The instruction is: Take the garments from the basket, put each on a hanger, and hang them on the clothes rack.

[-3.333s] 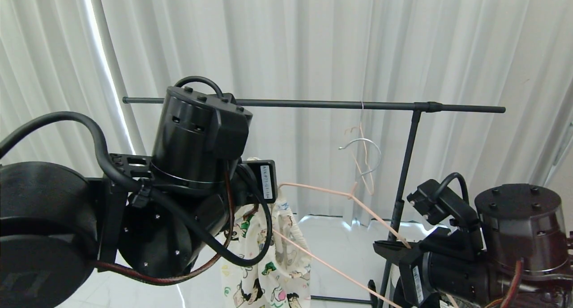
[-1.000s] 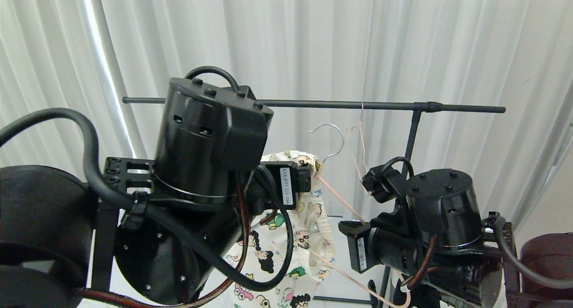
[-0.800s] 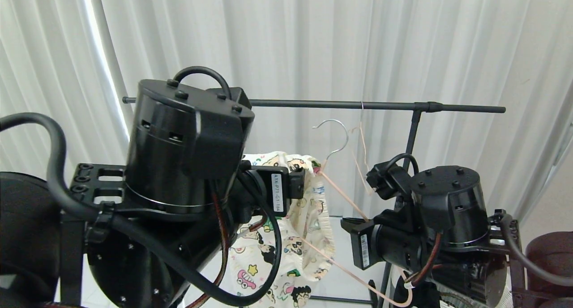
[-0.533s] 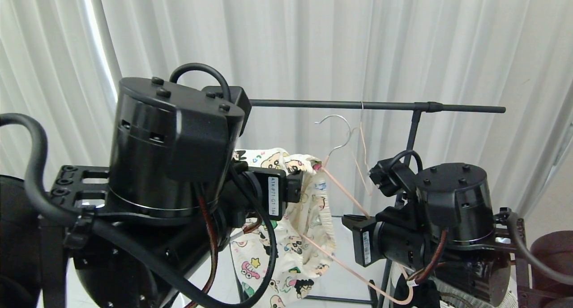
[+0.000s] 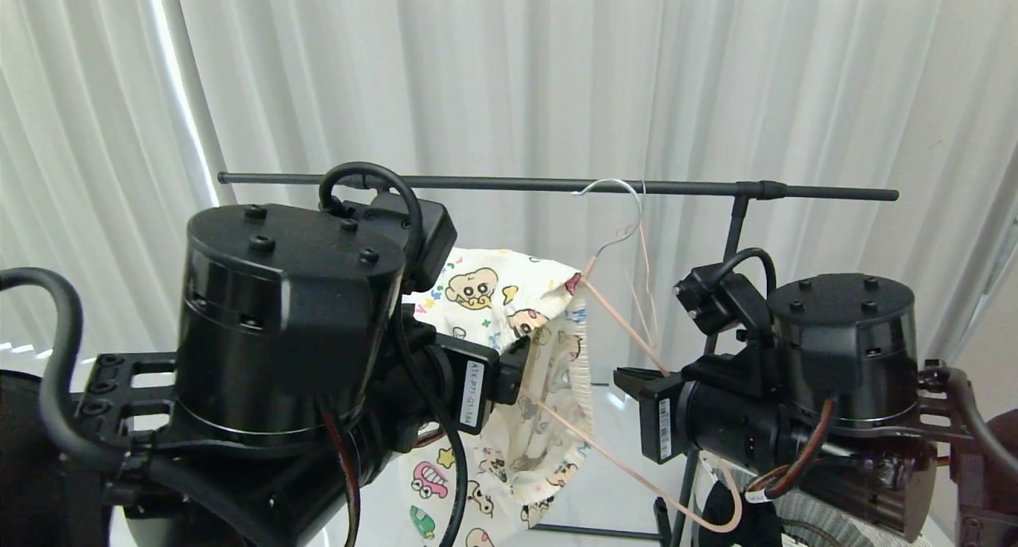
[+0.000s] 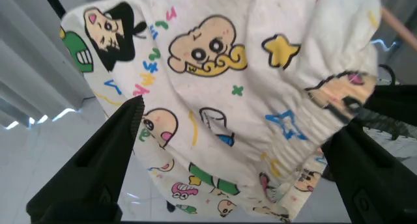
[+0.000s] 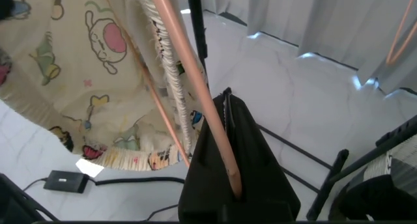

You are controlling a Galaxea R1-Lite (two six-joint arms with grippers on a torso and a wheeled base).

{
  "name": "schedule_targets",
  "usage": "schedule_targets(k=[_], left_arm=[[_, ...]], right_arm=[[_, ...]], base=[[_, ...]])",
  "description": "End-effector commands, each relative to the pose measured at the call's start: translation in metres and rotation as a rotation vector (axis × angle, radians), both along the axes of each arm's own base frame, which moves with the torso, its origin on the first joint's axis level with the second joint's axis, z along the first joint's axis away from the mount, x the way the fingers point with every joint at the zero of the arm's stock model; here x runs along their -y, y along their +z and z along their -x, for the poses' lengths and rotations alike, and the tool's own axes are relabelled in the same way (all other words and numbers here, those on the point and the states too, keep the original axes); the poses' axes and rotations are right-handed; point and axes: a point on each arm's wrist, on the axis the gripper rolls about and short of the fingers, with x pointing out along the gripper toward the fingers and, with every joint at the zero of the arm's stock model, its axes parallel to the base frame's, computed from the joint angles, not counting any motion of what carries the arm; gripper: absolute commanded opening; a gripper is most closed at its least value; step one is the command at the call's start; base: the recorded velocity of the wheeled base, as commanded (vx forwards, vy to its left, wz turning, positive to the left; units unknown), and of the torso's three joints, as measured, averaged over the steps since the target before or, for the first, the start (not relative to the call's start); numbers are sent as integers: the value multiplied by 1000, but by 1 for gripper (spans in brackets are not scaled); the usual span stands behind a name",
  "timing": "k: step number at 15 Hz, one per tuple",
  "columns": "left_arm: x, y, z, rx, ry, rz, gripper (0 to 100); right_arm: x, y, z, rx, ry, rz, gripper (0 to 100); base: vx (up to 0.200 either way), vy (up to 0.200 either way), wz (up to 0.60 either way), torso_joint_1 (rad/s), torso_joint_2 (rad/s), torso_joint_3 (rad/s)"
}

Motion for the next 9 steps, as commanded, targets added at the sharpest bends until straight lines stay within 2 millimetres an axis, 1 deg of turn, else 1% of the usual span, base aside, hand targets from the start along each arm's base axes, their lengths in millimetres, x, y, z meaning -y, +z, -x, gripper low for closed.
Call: schedule_targets(k=[1, 3, 5, 7, 9], left_arm=[[2, -6, -3, -9, 6, -12, 100], [0, -10, -4, -11, 9, -32, 100], [0, -13, -3, -15, 2, -46, 100], [10, -13, 11, -15, -66, -47, 100], [14, -19, 20, -26, -101, -64, 100]], right_arm=[[4, 7, 3, 15, 0, -21, 0], [7, 12, 4, 25, -4, -37, 0], [9, 13, 3, 26, -12, -41, 0], [9, 13, 2, 25, -15, -39, 0], [10, 11, 0, 23, -21, -35, 0]], base=[[0, 0, 0, 0, 0, 0], [0, 0, 0, 0, 0, 0], [0, 0, 0, 0, 0, 0], [0, 0, 0, 0, 0, 0], [0, 0, 0, 0, 0, 0]])
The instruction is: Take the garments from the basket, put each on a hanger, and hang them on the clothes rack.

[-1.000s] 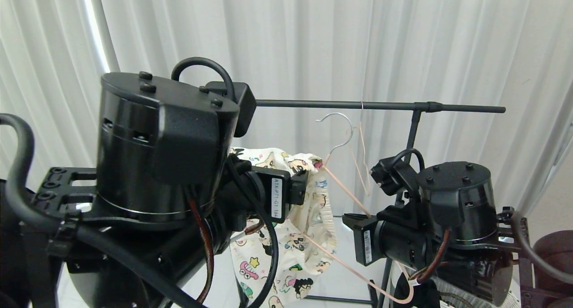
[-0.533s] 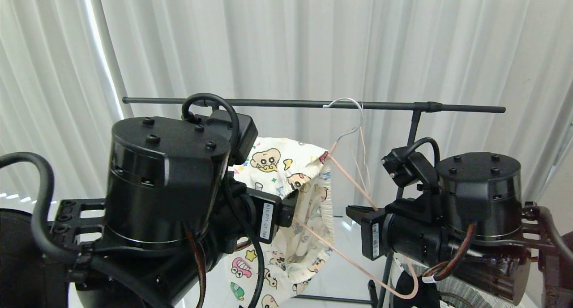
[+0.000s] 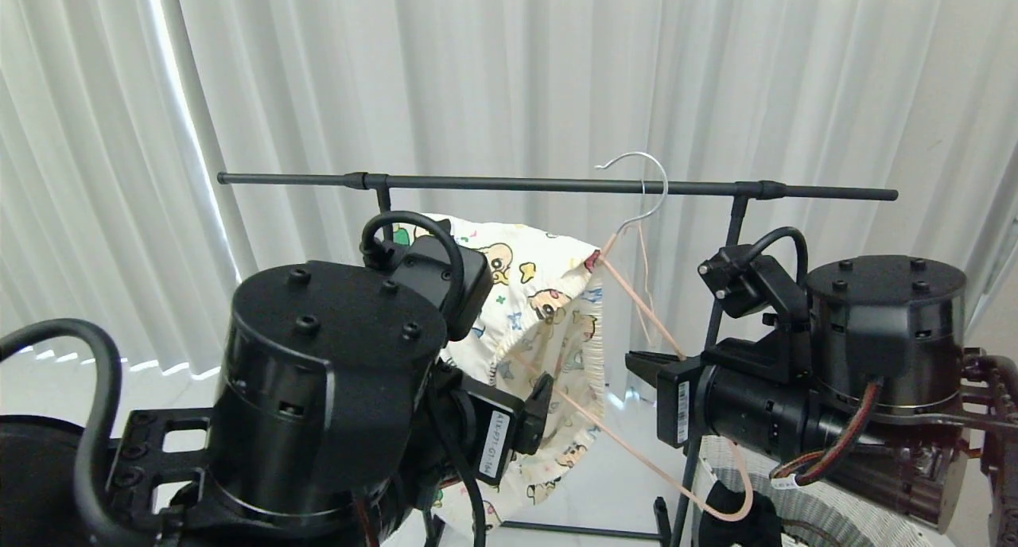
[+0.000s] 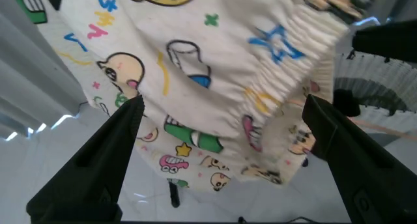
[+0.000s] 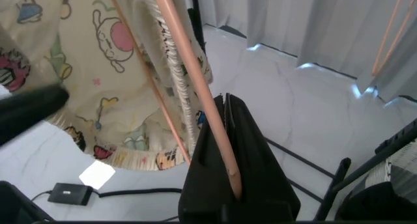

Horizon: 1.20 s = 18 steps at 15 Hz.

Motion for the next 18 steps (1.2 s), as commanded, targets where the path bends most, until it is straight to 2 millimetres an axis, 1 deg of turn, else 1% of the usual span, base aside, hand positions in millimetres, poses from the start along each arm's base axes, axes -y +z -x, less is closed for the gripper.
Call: schedule_targets(k=[1, 2, 4, 5, 6, 7, 9, 10, 11, 13, 14, 15, 16, 18], left_arm=[[1, -7, 7, -13, -25, -21, 100], [-1, -6, 8, -12, -25, -19, 100], [-14, 8, 16, 19, -25, 32, 100], [-22, 13, 20, 31, -26, 50, 100], [-30, 13, 24, 41, -25, 38, 100], [-41, 11, 29, 49, -27, 23, 100], [-59, -1, 41, 38, -31, 0, 100], [-62, -3, 42, 36, -31, -4, 100], [-68, -11, 47, 17, -49, -21, 100], [-75, -19, 55, -16, -192, -41, 100], [-82, -22, 62, -27, -326, -55, 100], [-89, -29, 68, -39, -453, -78, 100], [-94, -34, 70, -43, -537, -98, 100], [-91, -39, 70, -65, -612, -119, 100]], right_arm=[[2, -1, -2, -2, -11, 3, 0], [3, -2, -4, -5, -17, 5, 0], [17, -16, -6, -24, -45, 65, 0], [25, -20, -4, -22, -46, 95, 0], [31, -26, 0, -23, -26, 130, 0], [37, -32, 4, -27, -3, 161, 0], [48, -45, 16, -32, 84, 223, 0], [50, -46, 19, -28, 103, 233, 0], [60, -52, 29, -11, 210, 269, 0], [71, -60, 42, 21, 344, 320, 0], [74, -64, 45, 39, 388, 350, 0], [75, -66, 46, 45, 399, 367, 0], [75, -67, 47, 46, 408, 370, 0], [70, -66, 51, 55, 439, 367, 0]], base=[[0, 0, 0, 0, 0, 0], [0, 0, 0, 0, 0, 0], [0, 0, 0, 0, 0, 0], [0, 0, 0, 0, 0, 0], [0, 0, 0, 0, 0, 0], [0, 0, 0, 0, 0, 0], [0, 0, 0, 0, 0, 0], [0, 0, 0, 0, 0, 0], [0, 0, 0, 0, 0, 0], [0, 0, 0, 0, 0, 0], [0, 0, 0, 0, 0, 0], [0, 0, 0, 0, 0, 0], [0, 0, 0, 0, 0, 0], [0, 0, 0, 0, 0, 0]])
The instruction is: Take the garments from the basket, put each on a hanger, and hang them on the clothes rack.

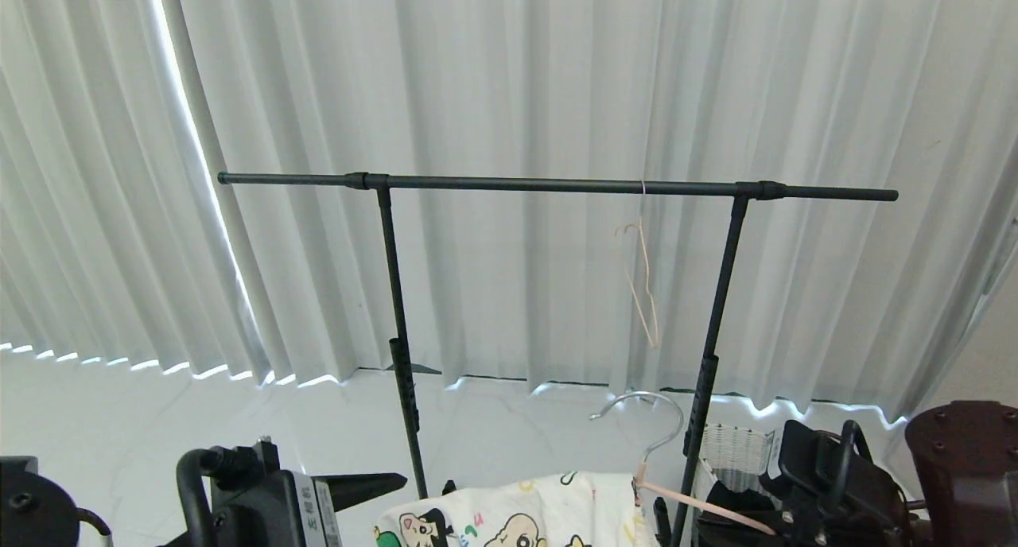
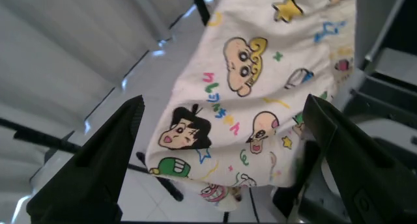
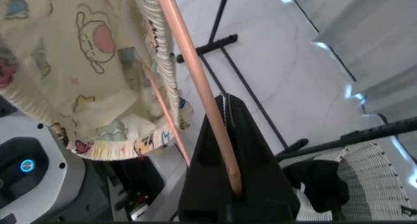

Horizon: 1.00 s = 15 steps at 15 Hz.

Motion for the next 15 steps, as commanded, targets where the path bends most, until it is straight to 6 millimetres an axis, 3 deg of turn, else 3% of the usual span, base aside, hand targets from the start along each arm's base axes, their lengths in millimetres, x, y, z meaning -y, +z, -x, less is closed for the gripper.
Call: schedule_targets(k=[1, 6, 12, 13, 15], left_arm=[[-1, -3, 0, -8, -10, -6, 100], [24, -18, -16, -41, -22, -32, 100], [39, -32, -26, -60, -21, -54, 100], [39, -32, -26, -60, -20, -53, 0], [39, -32, -26, -60, -20, -53, 0]], right_arm=[[-3, 0, 4, 2, 29, -2, 0], [-17, 0, 25, 29, 182, 14, 0], [-22, 8, 24, 73, 196, -19, 0], [-22, 8, 24, 76, 196, -23, 0], [-23, 9, 23, 77, 196, -25, 0]], base=[[0, 0, 0, 0, 0, 0], [0, 0, 0, 0, 0, 0], [0, 0, 0, 0, 0, 0], [0, 0, 0, 0, 0, 0], [0, 0, 0, 0, 0, 0]])
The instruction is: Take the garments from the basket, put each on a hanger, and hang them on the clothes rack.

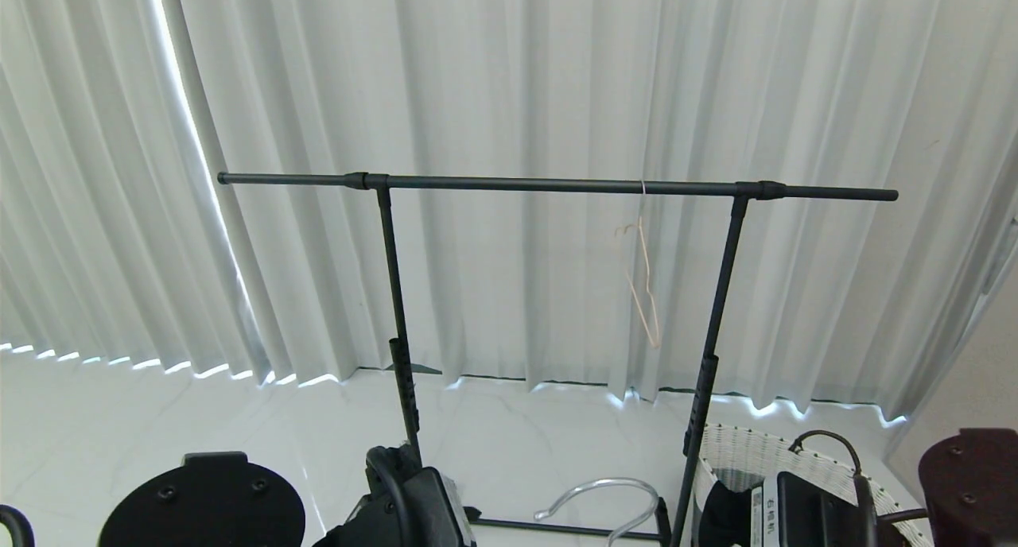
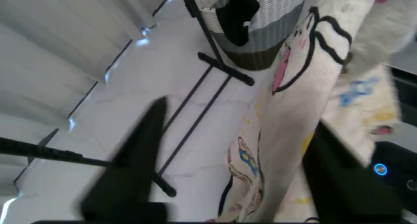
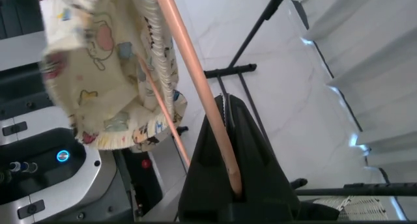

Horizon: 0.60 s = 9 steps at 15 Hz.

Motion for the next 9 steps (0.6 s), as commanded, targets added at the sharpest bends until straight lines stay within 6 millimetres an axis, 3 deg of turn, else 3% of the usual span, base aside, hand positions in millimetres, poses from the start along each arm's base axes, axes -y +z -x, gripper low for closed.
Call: schedule_targets(k=[1, 4, 5, 9], left_arm=[[1, -2, -1, -6, 1, -11, 0], [1, -2, -2, -5, 9, -9, 0], [0, -2, -4, -5, 16, -9, 0], [-8, -3, -13, -9, 79, -15, 0]], right_arm=[[-1, 0, 0, 0, 1, 1, 0], [-1, 0, 0, 1, -1, 0, 0], [-1, 0, 0, 2, -3, 1, 100], [0, 0, -1, 3, -7, 3, 100]], base=[[0, 0, 0, 0, 0, 0], [0, 0, 0, 0, 0, 0], [0, 0, 0, 0, 0, 0], [0, 0, 0, 0, 0, 0]])
